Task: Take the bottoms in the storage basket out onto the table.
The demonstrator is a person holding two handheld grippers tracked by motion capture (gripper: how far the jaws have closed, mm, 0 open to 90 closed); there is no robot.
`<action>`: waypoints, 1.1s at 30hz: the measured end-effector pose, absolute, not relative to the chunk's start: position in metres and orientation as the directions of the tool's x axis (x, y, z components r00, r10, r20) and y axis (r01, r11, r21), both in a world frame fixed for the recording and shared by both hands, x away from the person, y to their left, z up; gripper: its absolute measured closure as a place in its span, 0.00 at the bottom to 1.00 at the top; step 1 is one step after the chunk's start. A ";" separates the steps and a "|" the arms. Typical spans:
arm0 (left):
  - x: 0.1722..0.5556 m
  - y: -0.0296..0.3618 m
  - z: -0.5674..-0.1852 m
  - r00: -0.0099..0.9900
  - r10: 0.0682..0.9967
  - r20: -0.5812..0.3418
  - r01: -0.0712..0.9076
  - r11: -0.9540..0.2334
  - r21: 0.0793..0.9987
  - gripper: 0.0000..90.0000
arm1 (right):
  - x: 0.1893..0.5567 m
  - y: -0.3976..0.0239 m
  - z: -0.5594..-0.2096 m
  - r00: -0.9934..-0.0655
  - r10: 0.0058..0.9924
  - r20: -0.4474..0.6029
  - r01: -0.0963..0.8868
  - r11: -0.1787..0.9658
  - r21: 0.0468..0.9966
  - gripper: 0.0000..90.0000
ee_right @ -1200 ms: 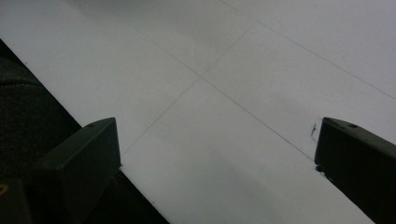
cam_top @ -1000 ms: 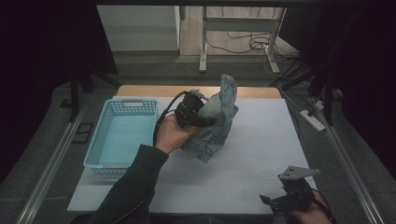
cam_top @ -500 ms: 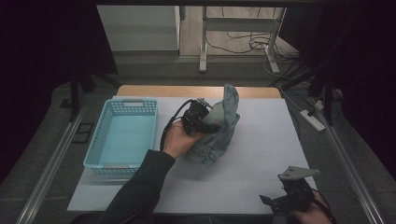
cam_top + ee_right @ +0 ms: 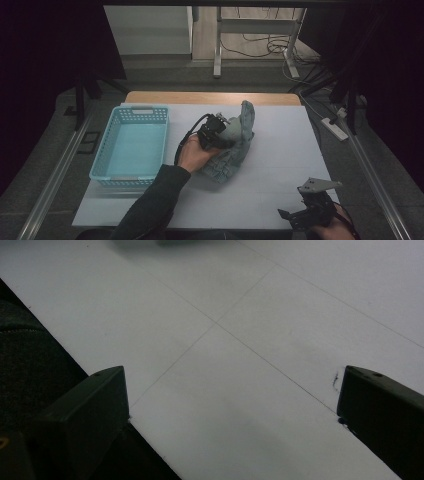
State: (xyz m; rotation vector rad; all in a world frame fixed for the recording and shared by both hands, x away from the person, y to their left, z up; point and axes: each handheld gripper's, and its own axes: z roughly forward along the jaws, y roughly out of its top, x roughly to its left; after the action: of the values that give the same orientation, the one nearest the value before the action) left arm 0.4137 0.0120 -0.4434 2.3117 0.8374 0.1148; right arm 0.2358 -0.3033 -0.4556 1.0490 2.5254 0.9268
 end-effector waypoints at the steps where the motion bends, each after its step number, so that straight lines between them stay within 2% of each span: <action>1: 0.414 0.012 -0.447 0.789 0.599 -0.137 0.541 -0.571 0.617 0.68 | 0.236 -0.303 -0.456 -0.708 0.706 0.010 0.545 0.537 0.644 0.00; 6: 0.417 0.014 -0.455 0.790 0.597 -0.138 0.541 -0.574 0.615 0.67 | 0.236 -0.303 -0.456 -0.708 0.706 0.010 0.545 0.538 0.644 0.00; 13: 0.417 0.013 -0.463 0.811 0.579 -0.084 0.496 -0.605 0.623 0.66 | 0.236 -0.303 -0.456 -0.709 0.705 0.008 0.543 0.540 0.643 0.00; 18: 0.420 0.012 -0.469 0.810 0.577 -0.102 0.508 -0.605 0.614 0.64 | 0.236 -0.303 -0.456 -0.710 0.704 0.008 0.543 0.540 0.643 0.00; 21: 0.423 0.012 -0.474 0.798 0.584 -0.147 0.542 -0.588 0.600 0.62 | 0.236 -0.303 -0.456 -0.710 0.704 0.007 0.543 0.541 0.643 0.00; 28: 0.426 0.011 -0.484 0.788 0.591 -0.174 0.567 -0.585 0.580 0.51 | 0.236 -0.303 -0.455 -0.713 0.701 0.002 0.542 0.550 0.635 0.00; 33: 0.425 0.008 -0.490 0.800 0.583 -0.143 0.546 -0.607 0.578 0.42 | 0.236 -0.302 -0.456 -0.713 0.701 0.004 0.544 0.550 0.634 0.00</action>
State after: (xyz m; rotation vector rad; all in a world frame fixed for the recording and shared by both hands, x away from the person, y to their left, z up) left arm 0.4253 0.0078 -0.4902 2.3639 0.8316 0.0793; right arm 0.2356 -0.3020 -0.4558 1.0404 2.5381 0.9095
